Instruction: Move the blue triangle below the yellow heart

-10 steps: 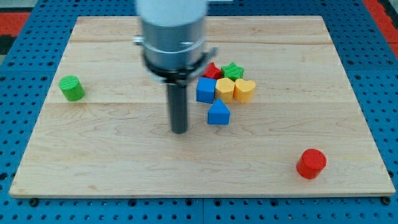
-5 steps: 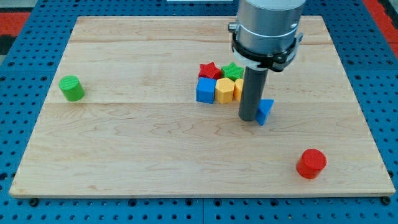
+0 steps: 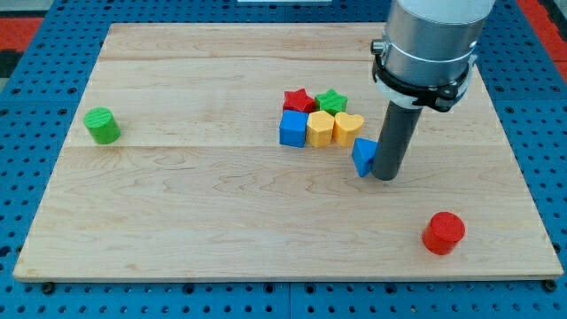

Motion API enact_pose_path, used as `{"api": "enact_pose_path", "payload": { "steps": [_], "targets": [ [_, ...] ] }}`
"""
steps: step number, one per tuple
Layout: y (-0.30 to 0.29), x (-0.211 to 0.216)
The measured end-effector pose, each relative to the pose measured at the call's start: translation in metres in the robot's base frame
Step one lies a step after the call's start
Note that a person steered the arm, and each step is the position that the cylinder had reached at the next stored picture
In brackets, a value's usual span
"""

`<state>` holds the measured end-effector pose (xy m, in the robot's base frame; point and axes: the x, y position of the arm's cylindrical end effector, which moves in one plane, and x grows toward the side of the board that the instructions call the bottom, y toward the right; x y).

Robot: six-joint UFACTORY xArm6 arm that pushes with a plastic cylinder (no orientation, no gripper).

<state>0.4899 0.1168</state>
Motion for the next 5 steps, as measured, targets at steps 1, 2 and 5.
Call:
{"api": "enact_pose_path", "payload": {
  "steps": [1,2,5],
  "targets": [
    [-0.011,0.0],
    [-0.002,0.0],
    [0.057,0.001]
  ]
}}
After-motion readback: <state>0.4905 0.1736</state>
